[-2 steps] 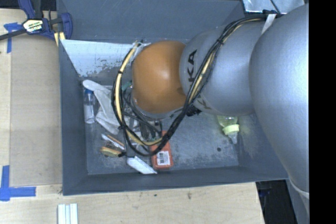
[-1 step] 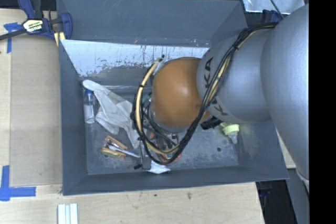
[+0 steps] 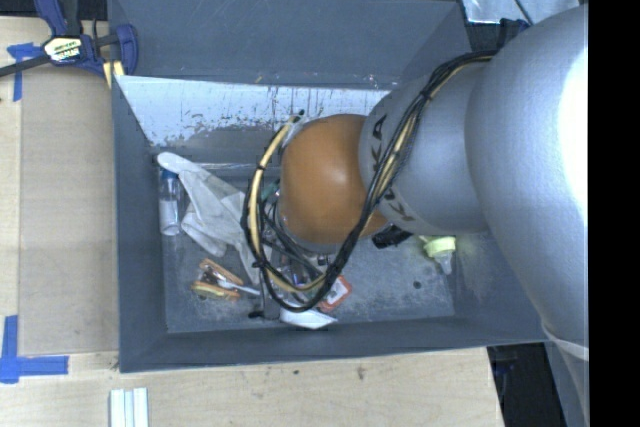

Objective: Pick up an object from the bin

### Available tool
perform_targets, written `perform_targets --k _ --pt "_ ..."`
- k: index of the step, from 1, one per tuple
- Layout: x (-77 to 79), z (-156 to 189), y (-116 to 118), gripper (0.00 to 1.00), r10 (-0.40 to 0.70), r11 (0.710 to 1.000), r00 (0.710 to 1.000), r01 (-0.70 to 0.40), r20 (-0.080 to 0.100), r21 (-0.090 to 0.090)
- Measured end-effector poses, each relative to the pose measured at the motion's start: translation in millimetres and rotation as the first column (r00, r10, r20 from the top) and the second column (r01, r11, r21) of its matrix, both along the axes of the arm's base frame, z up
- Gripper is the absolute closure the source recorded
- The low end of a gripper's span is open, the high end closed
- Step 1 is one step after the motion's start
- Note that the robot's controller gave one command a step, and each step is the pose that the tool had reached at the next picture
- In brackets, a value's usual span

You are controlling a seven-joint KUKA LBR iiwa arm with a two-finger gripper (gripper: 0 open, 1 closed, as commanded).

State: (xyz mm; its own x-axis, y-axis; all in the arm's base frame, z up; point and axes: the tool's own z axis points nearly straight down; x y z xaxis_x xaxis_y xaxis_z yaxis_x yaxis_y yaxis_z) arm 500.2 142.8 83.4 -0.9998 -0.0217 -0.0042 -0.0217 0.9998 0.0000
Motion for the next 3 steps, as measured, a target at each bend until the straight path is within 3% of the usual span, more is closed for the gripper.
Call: perform_targets --k 1,2,3 --pt "-10.6 26 -28 0.0 -0.092 0.996 0.996 0.092 -0.007 0.001" --pt "1.6 36 -8 0.0 -0.113 0.994 0.994 0.113 -0.001 -0.004" --pt "0.6 36 44 0.0 -0.074 0.997 0.997 0.074 -0.001 0.003"
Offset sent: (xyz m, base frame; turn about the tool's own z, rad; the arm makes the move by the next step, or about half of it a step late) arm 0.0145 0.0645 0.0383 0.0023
